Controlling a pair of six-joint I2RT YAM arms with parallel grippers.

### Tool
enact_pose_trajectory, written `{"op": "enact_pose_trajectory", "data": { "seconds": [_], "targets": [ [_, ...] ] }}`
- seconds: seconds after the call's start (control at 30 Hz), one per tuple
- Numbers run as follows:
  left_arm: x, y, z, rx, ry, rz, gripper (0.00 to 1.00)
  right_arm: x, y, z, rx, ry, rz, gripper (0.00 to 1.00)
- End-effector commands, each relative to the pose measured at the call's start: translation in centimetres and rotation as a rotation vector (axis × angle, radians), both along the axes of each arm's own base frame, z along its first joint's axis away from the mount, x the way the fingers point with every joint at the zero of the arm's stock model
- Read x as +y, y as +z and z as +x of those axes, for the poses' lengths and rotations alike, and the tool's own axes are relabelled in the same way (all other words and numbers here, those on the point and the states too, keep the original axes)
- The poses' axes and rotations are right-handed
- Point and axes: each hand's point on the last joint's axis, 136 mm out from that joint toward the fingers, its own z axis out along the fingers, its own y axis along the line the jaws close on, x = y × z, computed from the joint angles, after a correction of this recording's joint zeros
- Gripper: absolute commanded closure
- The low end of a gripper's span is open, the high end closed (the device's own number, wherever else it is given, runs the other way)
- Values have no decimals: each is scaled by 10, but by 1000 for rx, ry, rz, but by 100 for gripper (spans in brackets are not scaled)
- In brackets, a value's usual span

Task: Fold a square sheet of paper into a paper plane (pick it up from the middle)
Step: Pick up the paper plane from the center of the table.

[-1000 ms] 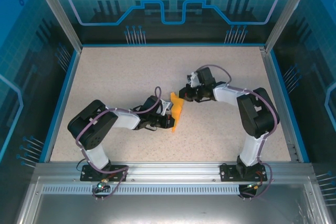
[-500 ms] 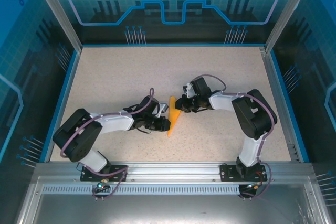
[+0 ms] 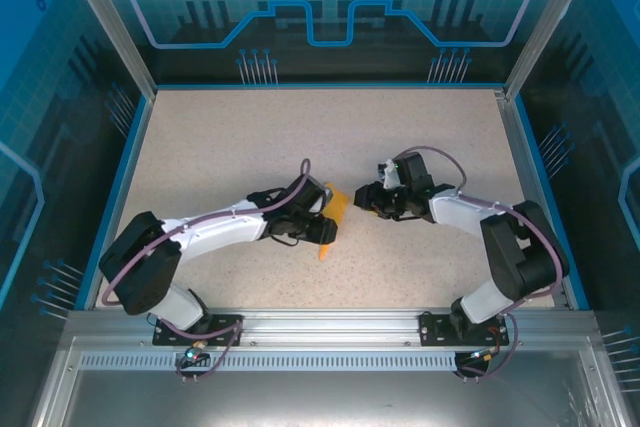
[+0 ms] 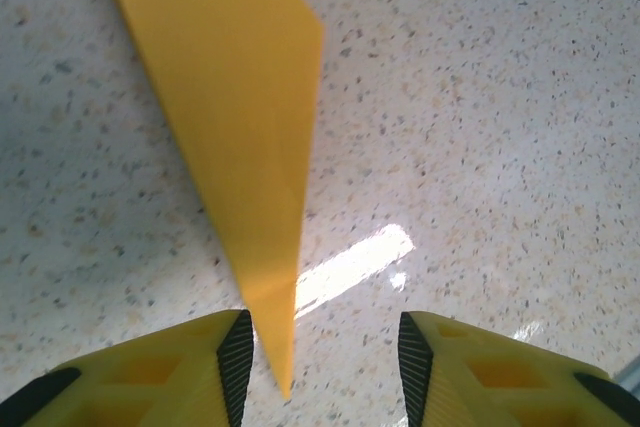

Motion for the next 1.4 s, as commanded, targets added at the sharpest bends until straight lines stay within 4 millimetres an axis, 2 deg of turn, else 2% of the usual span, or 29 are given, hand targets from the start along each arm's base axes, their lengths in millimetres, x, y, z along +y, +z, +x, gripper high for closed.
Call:
{"op": "enact_pose_trajectory", "data": {
  "seconds": [0.0, 0.2, 0.4, 0.6, 0.83, 1.0, 1.23, 1.37],
  "targets": [
    [14, -18, 0, 3, 24, 194, 54, -18, 1, -6, -2, -32, -17, 57],
    [17, -30, 13, -40, 45, 410, 54, -36, 3, -14, -4, -65, -27, 52],
    [18, -35, 16, -60, 43, 518, 55, -48, 4, -18, -7, -86, -28, 51],
    [24, -28, 18, -84, 64, 546, 60, -52, 3, -19, -4, -93, -28, 51],
    [18, -33, 15, -62, 47, 521, 76, -49, 0, -18, 4, -83, -6, 51],
    [11, -38, 13, -34, 52, 474, 99, -42, 1, -23, 11, -64, 18, 51],
    [6, -35, 13, 5, 79, 377, 100, -20, -1, -32, 30, -25, 68, 50],
    [3, -22, 15, 33, 102, 231, 100, -3, -5, -35, 35, -1, 109, 49]
  ]
}}
